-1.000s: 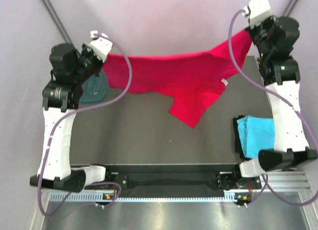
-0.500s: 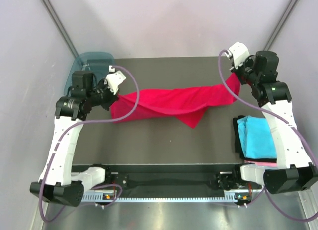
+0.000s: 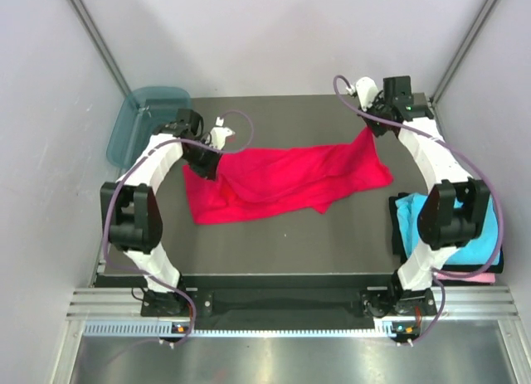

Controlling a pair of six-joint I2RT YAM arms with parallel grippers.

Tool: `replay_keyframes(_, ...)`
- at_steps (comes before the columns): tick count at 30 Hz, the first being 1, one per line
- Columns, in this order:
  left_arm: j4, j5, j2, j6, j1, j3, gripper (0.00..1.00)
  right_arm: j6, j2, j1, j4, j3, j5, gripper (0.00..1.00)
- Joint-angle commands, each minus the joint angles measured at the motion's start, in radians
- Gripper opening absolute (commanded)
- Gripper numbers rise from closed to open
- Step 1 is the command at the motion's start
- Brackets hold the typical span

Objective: Fold and stack the t-shirts
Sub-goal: Flatten the tshirt out

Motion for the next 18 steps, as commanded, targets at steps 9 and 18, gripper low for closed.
replay_keyframes(9, 0.129, -0.068, 0.184, -0.077, 0.015, 0.446, 0.00, 0.175, 0.170, -0.004, 0.195, 0.406, 0.131, 0.00)
replay_keyframes(18, 0.384, -0.234, -0.013, -0.098, 0.035, 0.532, 0.00, 0.271, 0.081, -0.073, 0.254, 0.615, 0.163, 0.00)
